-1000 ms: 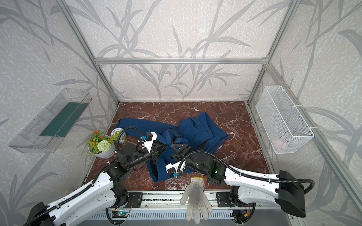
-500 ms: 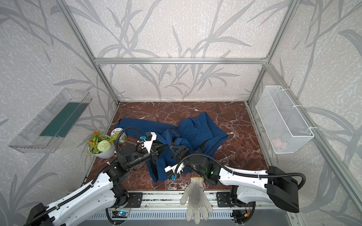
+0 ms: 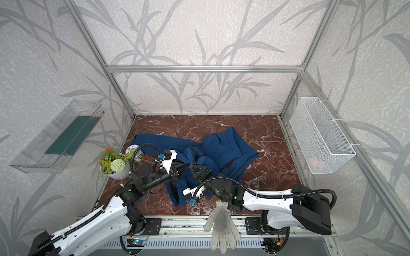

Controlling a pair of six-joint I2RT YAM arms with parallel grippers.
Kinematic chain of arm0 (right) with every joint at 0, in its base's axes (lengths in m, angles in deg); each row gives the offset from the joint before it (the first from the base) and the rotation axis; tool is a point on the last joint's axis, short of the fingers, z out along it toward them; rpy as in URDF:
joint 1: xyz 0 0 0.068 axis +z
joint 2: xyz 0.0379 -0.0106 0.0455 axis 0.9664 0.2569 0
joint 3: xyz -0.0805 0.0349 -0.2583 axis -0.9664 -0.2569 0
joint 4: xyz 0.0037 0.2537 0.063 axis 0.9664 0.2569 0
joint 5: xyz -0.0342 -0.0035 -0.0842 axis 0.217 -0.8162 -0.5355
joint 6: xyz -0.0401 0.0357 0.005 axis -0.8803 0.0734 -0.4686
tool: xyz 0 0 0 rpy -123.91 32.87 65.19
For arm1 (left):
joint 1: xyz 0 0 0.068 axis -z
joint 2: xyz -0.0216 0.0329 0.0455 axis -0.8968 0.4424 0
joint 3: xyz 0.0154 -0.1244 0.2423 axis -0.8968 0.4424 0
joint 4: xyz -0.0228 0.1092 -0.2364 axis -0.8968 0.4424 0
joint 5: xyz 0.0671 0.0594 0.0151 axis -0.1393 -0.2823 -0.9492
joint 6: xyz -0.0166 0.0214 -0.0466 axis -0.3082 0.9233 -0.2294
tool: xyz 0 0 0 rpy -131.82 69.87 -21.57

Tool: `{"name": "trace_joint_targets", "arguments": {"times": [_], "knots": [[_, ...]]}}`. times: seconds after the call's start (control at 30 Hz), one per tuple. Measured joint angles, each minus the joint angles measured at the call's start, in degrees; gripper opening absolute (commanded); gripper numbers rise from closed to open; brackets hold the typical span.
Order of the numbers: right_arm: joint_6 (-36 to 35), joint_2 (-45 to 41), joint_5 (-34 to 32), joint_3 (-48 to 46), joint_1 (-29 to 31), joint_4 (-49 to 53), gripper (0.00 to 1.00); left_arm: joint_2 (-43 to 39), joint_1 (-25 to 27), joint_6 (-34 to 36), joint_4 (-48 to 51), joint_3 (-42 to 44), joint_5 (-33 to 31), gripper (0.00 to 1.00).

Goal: Zip up the jacket
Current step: 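Close the right gripper on the silver zipper pull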

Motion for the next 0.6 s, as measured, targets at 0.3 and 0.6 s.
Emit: {"name": "trace_joint_targets", "arguments": {"times": [0.3, 0.6], "knots": [[-1.1, -0.8, -0.9, 0.0, 0.1, 0.0, 0.4, -0.1, 0.0, 0.0, 0.2, 0.0, -0.1, 0.0], [-1.3, -1.3, -0.9, 0.0, 0.2, 0.1, 0.28, -0.1, 0.0, 0.0, 0.2, 0.0, -0.1, 0.0]]}}
